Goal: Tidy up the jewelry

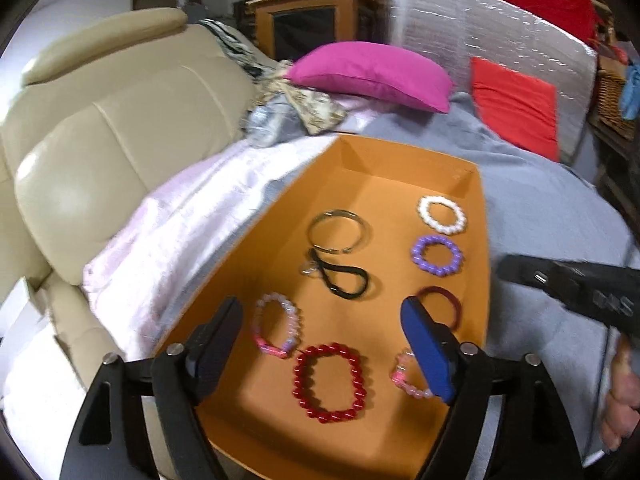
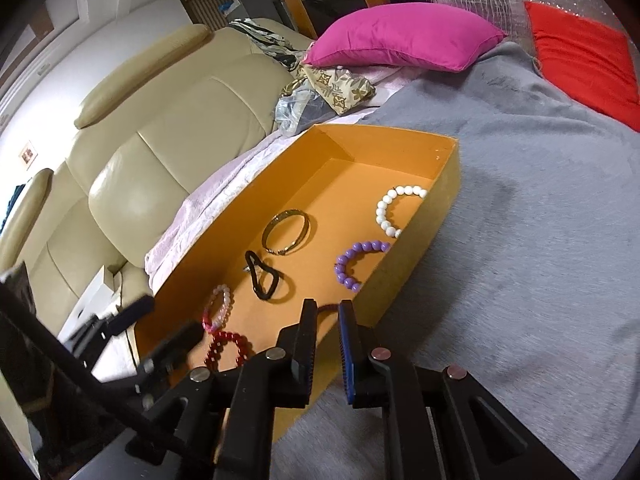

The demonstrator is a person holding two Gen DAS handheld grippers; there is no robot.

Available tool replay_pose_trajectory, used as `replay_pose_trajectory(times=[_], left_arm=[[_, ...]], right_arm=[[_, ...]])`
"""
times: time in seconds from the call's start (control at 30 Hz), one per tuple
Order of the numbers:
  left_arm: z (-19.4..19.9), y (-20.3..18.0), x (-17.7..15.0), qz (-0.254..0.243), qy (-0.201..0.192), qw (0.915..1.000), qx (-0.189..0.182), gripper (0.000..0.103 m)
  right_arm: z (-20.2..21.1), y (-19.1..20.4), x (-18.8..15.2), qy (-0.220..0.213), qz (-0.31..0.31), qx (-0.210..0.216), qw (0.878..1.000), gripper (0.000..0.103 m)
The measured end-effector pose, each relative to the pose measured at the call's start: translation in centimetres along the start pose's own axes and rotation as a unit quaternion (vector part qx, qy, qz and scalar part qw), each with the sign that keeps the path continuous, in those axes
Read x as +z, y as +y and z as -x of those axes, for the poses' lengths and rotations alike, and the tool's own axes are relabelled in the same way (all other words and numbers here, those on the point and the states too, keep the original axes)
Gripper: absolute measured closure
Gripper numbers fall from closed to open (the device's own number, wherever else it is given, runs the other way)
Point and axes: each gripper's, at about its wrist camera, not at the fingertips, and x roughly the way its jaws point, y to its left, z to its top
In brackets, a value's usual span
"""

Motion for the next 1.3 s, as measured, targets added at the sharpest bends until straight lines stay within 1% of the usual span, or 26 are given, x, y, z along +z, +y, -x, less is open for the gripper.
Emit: replay_pose_trajectory(times=[0.03, 0.13, 0.23, 0.3, 0.37, 0.43, 0.47, 0.53, 0.6, 0.63, 0.67, 0.7, 0.73, 0.8, 0.87, 0.93, 1.0, 1.07, 1.17, 1.3], left_arm=[[0.0, 0.0, 0.0, 0.000, 0.002, 0.9999, 0.010, 0.020], [0.5, 0.1, 0.1, 0.011, 0.007, 0.9994, 0.033, 0.020], [2.4, -0.1, -0.1, 0.024, -0.008, 0.9986, 0.046, 0.020], [4.2, -0.3, -0.3, 0.033, -0.023, 0.9977, 0.055, 0.020], [5.8, -0.6, 0.0, 0.038, -0.020, 0.9971, 0.063, 0.020], [7.5, -0.9, 0.4, 0.026, -0.015, 0.9978, 0.060, 0.020], [8.6, -1.0, 0.5, 0.017, -0.019, 0.9976, 0.065, 0.020], [11.3, -0.7, 0.5, 0.007, -0.039, 0.9955, 0.085, 0.020], [13.3, -0.2, 0.5, 0.008, -0.048, 0.9945, 0.093, 0.020], [14.5, 0.2, 0.4, 0.011, -0.051, 0.9940, 0.096, 0.020], [15.6, 0.7, 0.4, 0.015, -0.054, 0.9931, 0.103, 0.019], [16.5, 1.0, 0.4, 0.017, -0.057, 0.9918, 0.113, 0.017], [17.3, 1.3, 0.4, 0.017, -0.060, 0.9904, 0.124, 0.017], [19.4, 1.8, 0.3, 0.016, -0.073, 0.9865, 0.146, 0.016], [21.4, 1.9, 0.2, 0.015, -0.087, 0.9832, 0.159, 0.015], [22.8, 1.8, 0.1, 0.016, -0.092, 0.9826, 0.161, 0.014], [24.1, 1.5, 0.0, 0.010, -0.096, 0.9839, 0.150, 0.014], [25.3, 1.1, -0.1, 0.005, -0.104, 0.9834, 0.148, 0.014], [26.7, 0.6, -0.4, -0.001, -0.117, 0.9816, 0.151, 0.011], [28.2, 0.0, -0.8, -0.002, -0.127, 0.9785, 0.162, 0.008]], right_arm=[[0.3, -0.1, -0.2, 0.001, 0.002, -0.001, 1.000, 0.080], [1.9, -0.1, -1.1, 0.000, 0.013, -0.009, 1.000, 0.079], [3.8, 0.1, -1.9, -0.005, 0.032, -0.022, 0.999, 0.079], [5.6, 0.3, -2.3, -0.010, 0.042, -0.024, 0.999, 0.079], [7.1, 0.7, -2.2, -0.016, 0.051, -0.023, 0.998, 0.079], [9.1, 1.4, -2.1, -0.030, 0.063, -0.023, 0.997, 0.079], [10.1, 1.8, -1.9, -0.036, 0.067, -0.020, 0.997, 0.079], [12.0, 2.7, -1.5, -0.048, 0.073, -0.014, 0.996, 0.079], [13.9, 3.9, -1.1, -0.060, 0.080, -0.016, 0.995, 0.079], [14.5, 4.4, -0.9, -0.062, 0.083, -0.018, 0.994, 0.075], [15.1, 5.1, -0.8, -0.061, 0.086, -0.018, 0.994, 0.067], [15.7, 5.6, -0.7, -0.062, 0.088, -0.016, 0.994, 0.063], [16.5, 6.2, -0.6, -0.066, 0.088, -0.012, 0.994, 0.054], [18.0, 7.6, -0.8, -0.079, 0.093, -0.003, 0.993, 0.052], [19.4, 9.1, -1.2, -0.088, 0.104, -0.007, 0.991, 0.052], [20.7, 10.5, -1.7, -0.098, 0.114, -0.013, 0.988, 0.052], [21.9, 12.0, -2.4, -0.106, 0.126, -0.022, 0.986, 0.052], [23.0, 12.9, -2.9, -0.115, 0.131, -0.034, 0.984, 0.051], [24.4, 14.1, -3.7, -0.124, 0.140, -0.058, 0.981, 0.047], [25.7, 14.8, -4.5, -0.126, 0.143, -0.073, 0.979, 0.046]])
